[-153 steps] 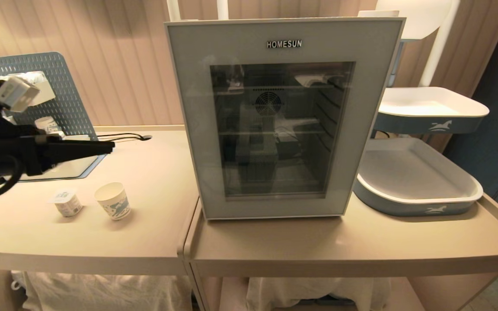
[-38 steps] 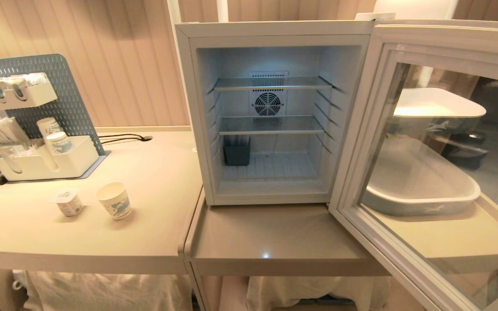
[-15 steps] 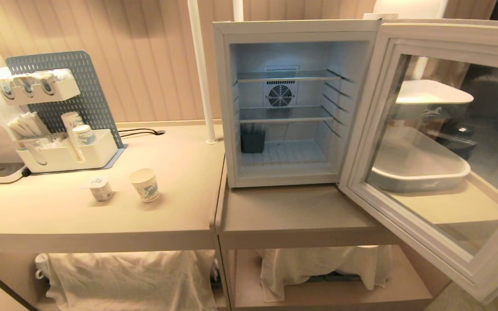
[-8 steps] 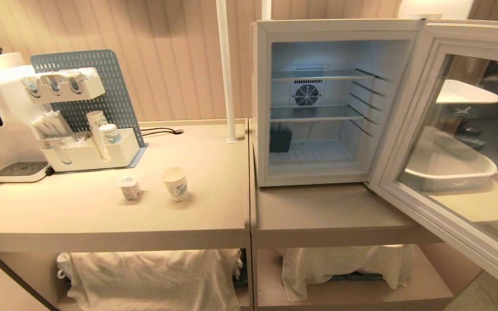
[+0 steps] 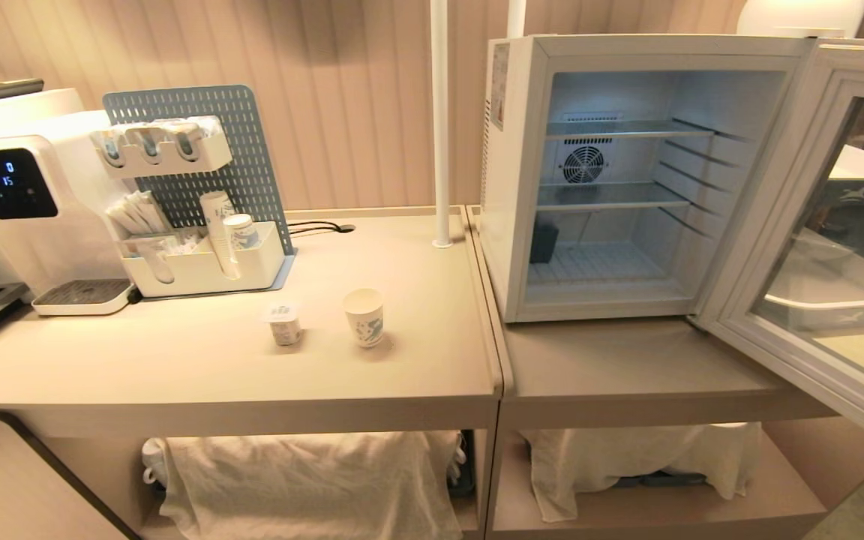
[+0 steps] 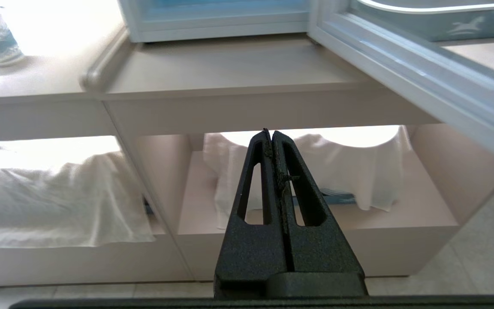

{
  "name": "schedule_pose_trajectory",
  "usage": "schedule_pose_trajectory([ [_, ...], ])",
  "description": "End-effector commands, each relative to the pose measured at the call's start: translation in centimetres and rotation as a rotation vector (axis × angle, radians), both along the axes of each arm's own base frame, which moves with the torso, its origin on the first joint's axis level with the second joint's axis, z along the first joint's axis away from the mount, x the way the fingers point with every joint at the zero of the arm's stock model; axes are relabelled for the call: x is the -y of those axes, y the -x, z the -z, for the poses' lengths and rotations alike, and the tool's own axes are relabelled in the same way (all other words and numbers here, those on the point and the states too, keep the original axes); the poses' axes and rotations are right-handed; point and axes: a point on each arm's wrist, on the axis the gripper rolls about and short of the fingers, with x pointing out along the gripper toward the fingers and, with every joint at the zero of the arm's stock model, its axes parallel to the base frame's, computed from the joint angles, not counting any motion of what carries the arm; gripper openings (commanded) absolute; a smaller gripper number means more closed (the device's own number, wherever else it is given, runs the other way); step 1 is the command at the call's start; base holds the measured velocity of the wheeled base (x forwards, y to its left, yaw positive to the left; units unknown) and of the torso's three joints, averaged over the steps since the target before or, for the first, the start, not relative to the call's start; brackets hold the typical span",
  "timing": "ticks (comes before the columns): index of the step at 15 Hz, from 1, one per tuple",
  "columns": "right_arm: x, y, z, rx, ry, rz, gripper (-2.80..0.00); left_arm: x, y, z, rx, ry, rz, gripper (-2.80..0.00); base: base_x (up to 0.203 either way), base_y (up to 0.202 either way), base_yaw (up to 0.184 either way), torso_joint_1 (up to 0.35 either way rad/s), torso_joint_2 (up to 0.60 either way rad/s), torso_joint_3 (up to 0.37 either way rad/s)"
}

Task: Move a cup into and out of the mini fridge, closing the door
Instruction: Put the paper cup in the freezer

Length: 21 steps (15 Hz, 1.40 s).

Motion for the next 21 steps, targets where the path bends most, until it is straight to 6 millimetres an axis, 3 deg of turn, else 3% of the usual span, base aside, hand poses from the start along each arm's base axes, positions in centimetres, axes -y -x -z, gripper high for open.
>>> schedule_pose_trajectory([
  [1,0.0,-0.01,0.01,-0.002,0.001,-0.001,-2.8,0.0,0.0,0.01,0.0,0.0,-0.001,-2.8,0.0,0.194,0.0,0.002,0.0,-0.002],
  [21,0.0,-0.01,0.01,-0.002,-0.001,-0.001,-2.8,0.01,-0.01,0.03,0.0,0.002,-0.001,-2.8,0.0,0.192,0.002,0.003,0.0,0.002],
])
